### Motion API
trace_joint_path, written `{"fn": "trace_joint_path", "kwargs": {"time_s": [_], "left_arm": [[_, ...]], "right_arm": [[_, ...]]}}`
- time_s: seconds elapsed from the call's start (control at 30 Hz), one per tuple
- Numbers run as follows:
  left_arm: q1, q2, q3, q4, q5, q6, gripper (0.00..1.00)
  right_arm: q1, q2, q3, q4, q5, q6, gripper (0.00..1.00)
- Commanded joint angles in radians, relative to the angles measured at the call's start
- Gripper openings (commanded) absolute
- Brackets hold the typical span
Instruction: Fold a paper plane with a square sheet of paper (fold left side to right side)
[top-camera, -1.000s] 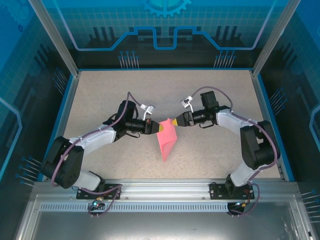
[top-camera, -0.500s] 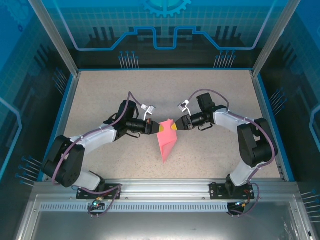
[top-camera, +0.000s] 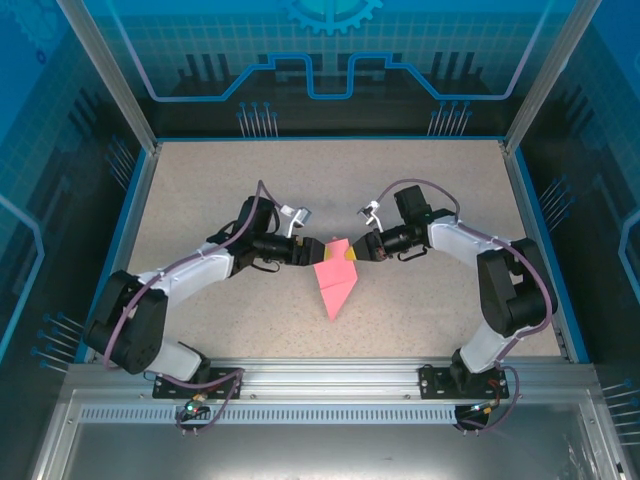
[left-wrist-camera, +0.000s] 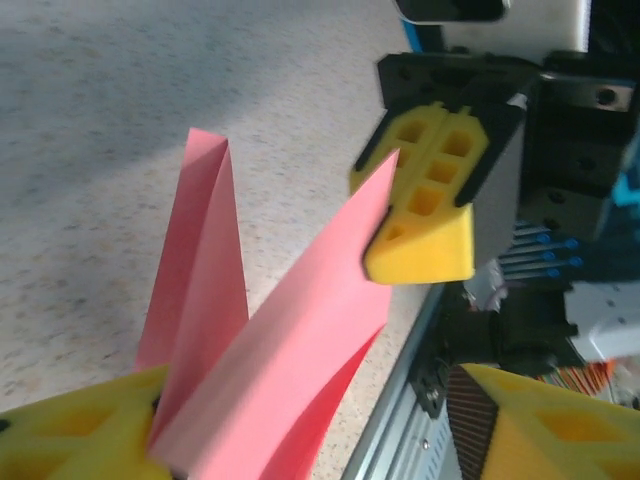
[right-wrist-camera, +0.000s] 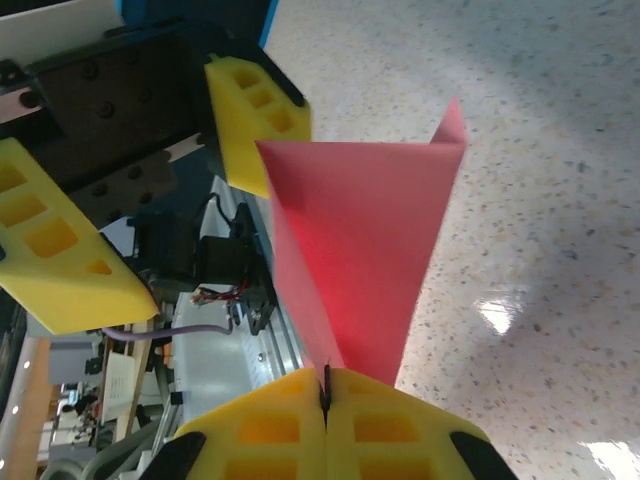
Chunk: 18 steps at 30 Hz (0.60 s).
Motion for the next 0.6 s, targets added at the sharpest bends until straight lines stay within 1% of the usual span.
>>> {"fn": "trace_joint_path", "kwargs": {"time_s": [0.0,0.07,0.13,0.23,0.3,0.43,0.57], "left_arm": [[0.007,-0.094,0.031,-0.127,-0.186,0.066,0.73],[-0.001,-0.133,0.035,-0.185,-0.256,0.087,0.73],[-0.039,-0.173,0.041,-0.243,-0.323,0.126,0.73],[-0.14,-0.212,0.066,-0.348,-0.419,0.17,0.73],[-0.217,-0.214,0.085,-0.406,-0.479,0.177,0.73],[-0.355,-0.146,0.123,-0.444,-0.573,0.146,0.73],[-0.491,-0.001,0.212,-0.486,-0.755,0.106,0.71]], "right_arm": [[-0.02,0.041,0.029,-0.04,0.076,0.099,0.0],[-0.032,0.08,0.044,-0.038,0.094,0.134,0.0],[-0.04,0.117,0.068,-0.055,0.121,0.16,0.0],[-0.058,0.172,0.113,-0.098,0.146,0.188,0.0],[-0.067,0.203,0.14,-0.118,0.146,0.206,0.0],[-0.071,0.242,0.179,-0.157,0.167,0.216,0.0],[-0.083,0.271,0.193,-0.165,0.165,0.24,0.0]]}}
